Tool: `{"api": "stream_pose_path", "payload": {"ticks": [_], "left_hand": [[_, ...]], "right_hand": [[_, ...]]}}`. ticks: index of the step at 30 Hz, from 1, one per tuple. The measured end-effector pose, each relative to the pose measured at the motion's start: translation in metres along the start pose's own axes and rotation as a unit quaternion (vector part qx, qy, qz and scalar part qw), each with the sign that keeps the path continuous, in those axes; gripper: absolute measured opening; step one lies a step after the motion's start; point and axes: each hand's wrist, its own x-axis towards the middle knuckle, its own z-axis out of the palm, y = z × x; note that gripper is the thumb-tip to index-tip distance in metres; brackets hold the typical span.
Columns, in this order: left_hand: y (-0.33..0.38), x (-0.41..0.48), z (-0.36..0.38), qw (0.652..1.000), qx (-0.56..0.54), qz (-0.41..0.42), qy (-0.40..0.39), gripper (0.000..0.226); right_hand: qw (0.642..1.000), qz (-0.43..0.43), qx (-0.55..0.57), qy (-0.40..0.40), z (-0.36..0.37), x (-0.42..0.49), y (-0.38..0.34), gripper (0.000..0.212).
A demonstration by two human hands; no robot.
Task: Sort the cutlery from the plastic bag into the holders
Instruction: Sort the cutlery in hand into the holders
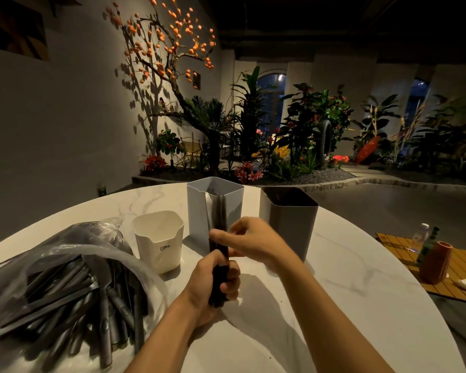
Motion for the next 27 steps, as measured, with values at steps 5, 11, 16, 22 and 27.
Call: {"api": "stream_pose_path", "payload": {"ticks": [5,11,16,22,27], "left_hand": [[0.0,-0.003,0.004,1.0,0.001,0.008,0.014,0.024],[0.0,-0.006,0.009,0.999,0.02,0.024,0.017,0.028],[-0.001,-0.002,0.005,0.999,0.013,0.021,0.026,0.035],[0.0,0.0,0.005,0.998,0.032,0.02,0.052,0.03],[0.001,-0.002,0.008,0.998,0.046,0.017,0.033,0.032]], "right_hand": [[0.976,0.026,0.197,-0.085,0.013,0.0,0.013,0.042],[0.966,0.033,0.232,-0.109,0.0,0.002,0.016,0.037],[0.96,0.049,0.241,-0.136,-0.011,0.001,0.019,0.029],[0.974,0.046,0.194,-0.11,-0.016,0.001,0.024,0.027],[0.97,0.028,0.207,-0.125,-0.013,0.003,0.024,0.027]]}}
